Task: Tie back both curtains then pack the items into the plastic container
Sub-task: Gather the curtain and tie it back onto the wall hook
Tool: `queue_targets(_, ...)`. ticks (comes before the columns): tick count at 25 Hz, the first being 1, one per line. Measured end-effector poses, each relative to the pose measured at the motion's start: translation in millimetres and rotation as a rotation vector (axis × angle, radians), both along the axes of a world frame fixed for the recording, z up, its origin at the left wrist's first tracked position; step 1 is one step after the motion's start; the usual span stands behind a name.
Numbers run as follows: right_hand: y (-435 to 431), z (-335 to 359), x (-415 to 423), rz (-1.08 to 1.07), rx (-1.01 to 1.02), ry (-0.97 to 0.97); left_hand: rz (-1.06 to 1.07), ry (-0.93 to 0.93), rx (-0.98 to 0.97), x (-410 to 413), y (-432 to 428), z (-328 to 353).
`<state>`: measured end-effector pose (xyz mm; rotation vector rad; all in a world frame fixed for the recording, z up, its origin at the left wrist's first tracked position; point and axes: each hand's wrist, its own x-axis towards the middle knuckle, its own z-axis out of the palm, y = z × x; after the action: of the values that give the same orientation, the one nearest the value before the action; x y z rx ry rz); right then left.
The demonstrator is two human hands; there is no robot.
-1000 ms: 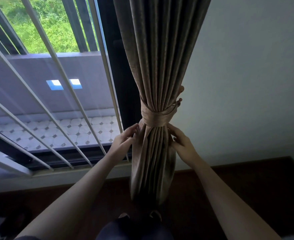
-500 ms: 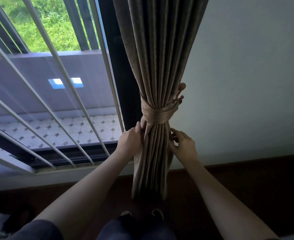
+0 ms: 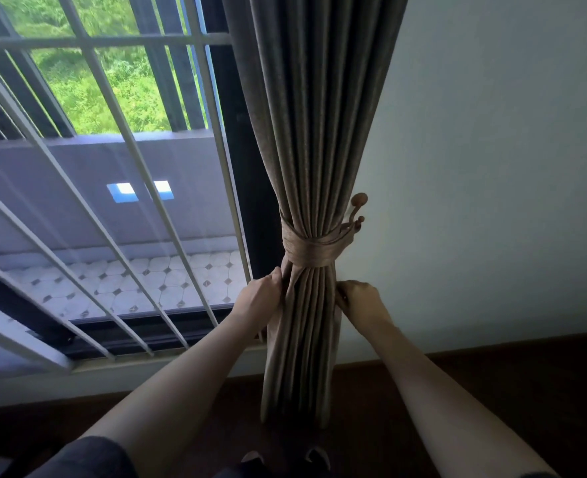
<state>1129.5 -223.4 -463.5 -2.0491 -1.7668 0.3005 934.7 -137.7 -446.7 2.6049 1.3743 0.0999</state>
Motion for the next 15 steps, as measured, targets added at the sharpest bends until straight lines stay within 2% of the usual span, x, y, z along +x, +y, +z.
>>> queue_targets(3, -10, 18, 5, 0.022, -0.003, 0.026, -0.029, 0.046, 0.057, -5, -1, 14)
queue_targets(5, -19, 34, 4, -0.05, 0.071, 0.078, -0.041, 0.081, 0.114, -8, -6, 30)
queue_targets(8, -37, 61, -10, -0.216, 0.295, 0.105, 0.011, -0.03, 0.12, -16, -18, 59)
queue_targets(11, -49, 79, -34, -0.234, 0.47, 0.111, 0.002, -0.105, 0.206, -29, -30, 76)
queue_targets(15, -47, 88, -76, -0.149, 0.476, 0.142, 0.001, -0.172, 0.289, -53, -39, 80)
